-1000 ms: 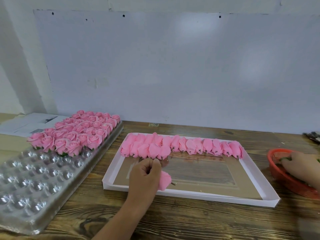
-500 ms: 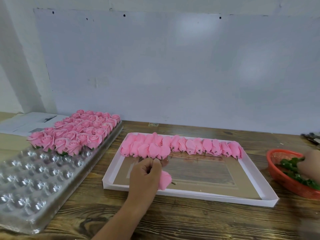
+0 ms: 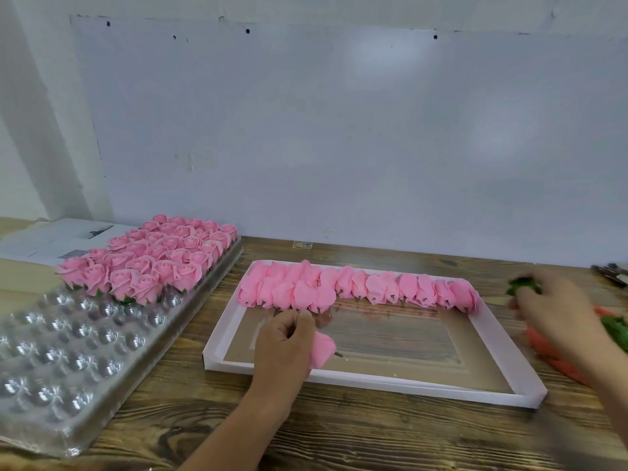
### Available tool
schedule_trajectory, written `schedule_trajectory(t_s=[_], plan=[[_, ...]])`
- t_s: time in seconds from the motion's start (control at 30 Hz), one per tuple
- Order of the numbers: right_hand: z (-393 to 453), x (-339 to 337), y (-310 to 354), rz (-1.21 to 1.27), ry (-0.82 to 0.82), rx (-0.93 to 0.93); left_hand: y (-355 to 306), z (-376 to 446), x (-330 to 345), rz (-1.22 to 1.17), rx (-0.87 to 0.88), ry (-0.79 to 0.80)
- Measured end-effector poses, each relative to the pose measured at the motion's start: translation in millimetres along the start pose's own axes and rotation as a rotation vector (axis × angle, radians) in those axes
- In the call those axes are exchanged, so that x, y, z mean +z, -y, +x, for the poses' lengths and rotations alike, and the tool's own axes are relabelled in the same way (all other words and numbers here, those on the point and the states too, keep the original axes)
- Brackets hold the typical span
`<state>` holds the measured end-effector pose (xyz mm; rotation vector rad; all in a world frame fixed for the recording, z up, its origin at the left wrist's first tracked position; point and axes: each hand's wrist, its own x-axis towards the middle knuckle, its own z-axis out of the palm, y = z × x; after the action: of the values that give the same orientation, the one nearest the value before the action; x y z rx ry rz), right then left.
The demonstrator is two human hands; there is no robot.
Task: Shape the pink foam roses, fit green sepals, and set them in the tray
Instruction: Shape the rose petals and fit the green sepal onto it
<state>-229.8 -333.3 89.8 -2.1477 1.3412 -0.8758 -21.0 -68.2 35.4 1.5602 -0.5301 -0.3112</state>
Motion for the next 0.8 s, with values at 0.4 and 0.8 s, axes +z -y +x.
schedule_trajectory(t_s=[0.4,0.8], plan=[[-109.3,101.8,97.6,0.971,0.708,0.346,3.0,1.8,-2.0,-0.026,-0.035,-0.008],[-131.3,109.7,90.1,1.297,0.881,0.498,8.3,3.2,-1.2,0.005,0.034,-0.027]])
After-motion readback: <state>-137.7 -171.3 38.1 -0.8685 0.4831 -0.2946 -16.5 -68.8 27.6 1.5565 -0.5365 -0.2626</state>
